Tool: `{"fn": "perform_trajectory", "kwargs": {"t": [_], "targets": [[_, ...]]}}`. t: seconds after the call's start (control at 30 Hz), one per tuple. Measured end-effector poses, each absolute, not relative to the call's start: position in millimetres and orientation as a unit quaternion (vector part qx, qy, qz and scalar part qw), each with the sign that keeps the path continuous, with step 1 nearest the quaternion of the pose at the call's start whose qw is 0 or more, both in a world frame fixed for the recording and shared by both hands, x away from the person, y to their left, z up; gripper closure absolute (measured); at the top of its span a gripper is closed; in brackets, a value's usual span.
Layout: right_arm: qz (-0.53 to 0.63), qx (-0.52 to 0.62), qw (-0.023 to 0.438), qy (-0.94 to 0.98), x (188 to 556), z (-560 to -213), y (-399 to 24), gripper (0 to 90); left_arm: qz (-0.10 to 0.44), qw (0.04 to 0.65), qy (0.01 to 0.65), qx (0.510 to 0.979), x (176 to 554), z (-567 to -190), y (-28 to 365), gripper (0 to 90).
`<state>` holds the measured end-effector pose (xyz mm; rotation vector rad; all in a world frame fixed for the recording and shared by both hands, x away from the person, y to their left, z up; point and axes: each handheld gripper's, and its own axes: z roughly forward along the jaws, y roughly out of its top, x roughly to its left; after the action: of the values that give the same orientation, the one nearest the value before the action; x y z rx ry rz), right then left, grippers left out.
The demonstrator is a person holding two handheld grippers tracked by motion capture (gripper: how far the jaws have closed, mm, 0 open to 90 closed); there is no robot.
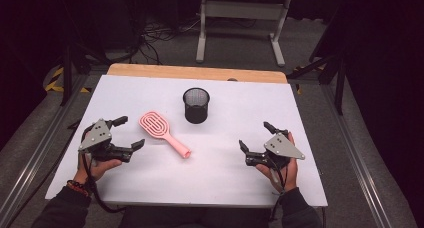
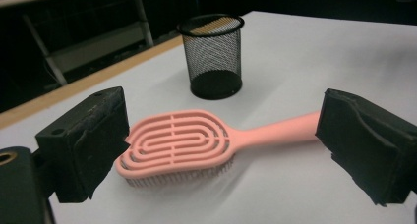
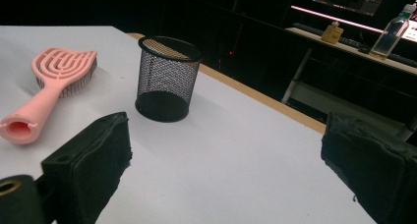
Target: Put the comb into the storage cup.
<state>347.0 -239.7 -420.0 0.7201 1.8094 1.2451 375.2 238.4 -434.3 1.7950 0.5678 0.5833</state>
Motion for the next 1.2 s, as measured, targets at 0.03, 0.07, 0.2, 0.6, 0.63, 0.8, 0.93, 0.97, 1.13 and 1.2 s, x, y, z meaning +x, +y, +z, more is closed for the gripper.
{"fn": "perform_trajectory", "kwargs": {"t": [0.03,0.07,0.2,0.6,0.63,0.8,0.93,0.97,1.13,1.2], "targets": [[0.492,0.285,0.403,0.717,346.9,-420.3,-239.7,5.6,0.239,0.551,0.235,0.764,375.7,-436.3,235.1,9.0],[0.491,0.285,0.404,0.717,347.1,-420.6,-239.6,5.6,0.237,0.553,0.235,0.763,376.0,-436.6,234.1,10.6],[0.49,0.291,0.403,0.717,348.2,-422.2,-240.3,6.0,0.233,0.557,0.234,0.762,376.7,-436.8,232.8,12.1],[0.458,0.286,0.408,0.736,348.1,-431.7,-233.0,8.4,0.194,0.538,0.203,0.795,385.0,-433.7,207.6,75.3],[0.456,0.284,0.408,0.739,347.4,-432.0,-233.3,8.5,0.192,0.536,0.202,0.797,386.6,-433.1,203.2,82.0],[0.454,0.283,0.413,0.737,347.5,-431.7,-235.4,8.6,0.18,0.526,0.192,0.809,393.5,-430.9,179.0,89.7],[0.451,0.285,0.408,0.741,348.9,-433.5,-234.8,8.6,0.165,0.523,0.19,0.815,399.8,-431.6,162.3,89.7],[0.449,0.283,0.408,0.743,349.2,-434.0,-234.6,8.6,0.164,0.519,0.186,0.818,400.5,-432.0,157.7,89.8],[0.449,0.288,0.401,0.744,351.2,-435.6,-236.1,8.6,0.153,0.507,0.182,0.829,405.3,-435.6,140.0,89.8],[0.449,0.288,0.398,0.746,351.5,-436.3,-236.0,8.7,0.147,0.496,0.182,0.836,408.7,-438.8,131.2,89.8]]}}
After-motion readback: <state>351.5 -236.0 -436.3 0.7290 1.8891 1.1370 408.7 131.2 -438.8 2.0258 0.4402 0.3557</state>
